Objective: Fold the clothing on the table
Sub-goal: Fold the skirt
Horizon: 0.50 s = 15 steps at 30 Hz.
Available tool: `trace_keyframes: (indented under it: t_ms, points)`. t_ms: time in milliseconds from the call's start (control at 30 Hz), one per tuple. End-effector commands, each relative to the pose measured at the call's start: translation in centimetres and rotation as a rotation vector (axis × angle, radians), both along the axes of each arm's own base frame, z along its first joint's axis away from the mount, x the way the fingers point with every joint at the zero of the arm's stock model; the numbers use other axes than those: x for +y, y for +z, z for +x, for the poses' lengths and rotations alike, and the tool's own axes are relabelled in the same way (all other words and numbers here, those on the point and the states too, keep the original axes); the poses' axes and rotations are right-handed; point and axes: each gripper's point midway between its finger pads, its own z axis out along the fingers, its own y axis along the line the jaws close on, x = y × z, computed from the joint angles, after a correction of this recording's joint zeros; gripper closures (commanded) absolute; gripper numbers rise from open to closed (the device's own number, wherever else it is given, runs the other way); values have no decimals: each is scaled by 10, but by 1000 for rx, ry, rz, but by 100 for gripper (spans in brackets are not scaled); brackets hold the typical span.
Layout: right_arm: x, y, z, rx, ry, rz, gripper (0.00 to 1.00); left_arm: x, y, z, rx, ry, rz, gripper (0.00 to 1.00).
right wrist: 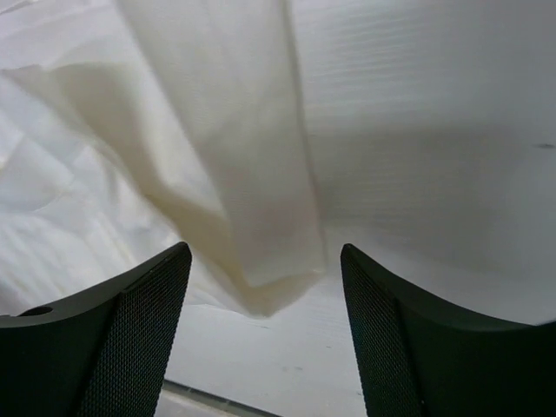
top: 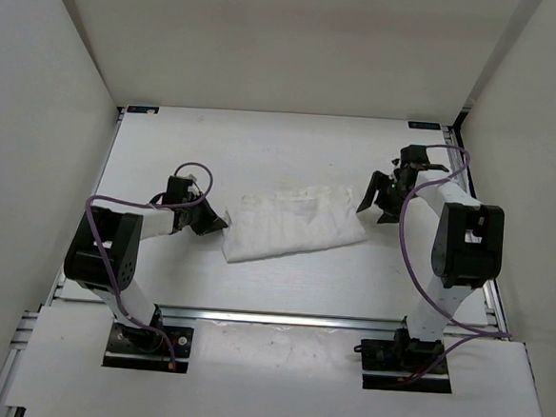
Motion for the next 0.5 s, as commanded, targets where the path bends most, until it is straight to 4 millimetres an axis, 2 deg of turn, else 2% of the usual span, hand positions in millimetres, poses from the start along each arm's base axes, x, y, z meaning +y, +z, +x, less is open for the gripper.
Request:
trace_keyframes:
  t_ms: [0,67,100,300,400,467]
  points:
    - [-46,11,-4,-48,-39,-198,25,7,8,-8,-12,-8,13,100]
    - [-49,11,-7,-55,-46,-197,25,14,6,-8,-1,14,9,100]
    - [-49,5,-10,-49,-43,-175,25,14,4,-10,7,15,3,100]
    - [-13,-16,-14,-59,-19,107,25,19,3,-9,9,16,23,100]
    - [-5,-30,-17,-37,-65,246,25,18,5,-10,4,7,20,100]
    - [0,-32,-18,-39,-88,317,25,19,4,-11,12,13,22,100]
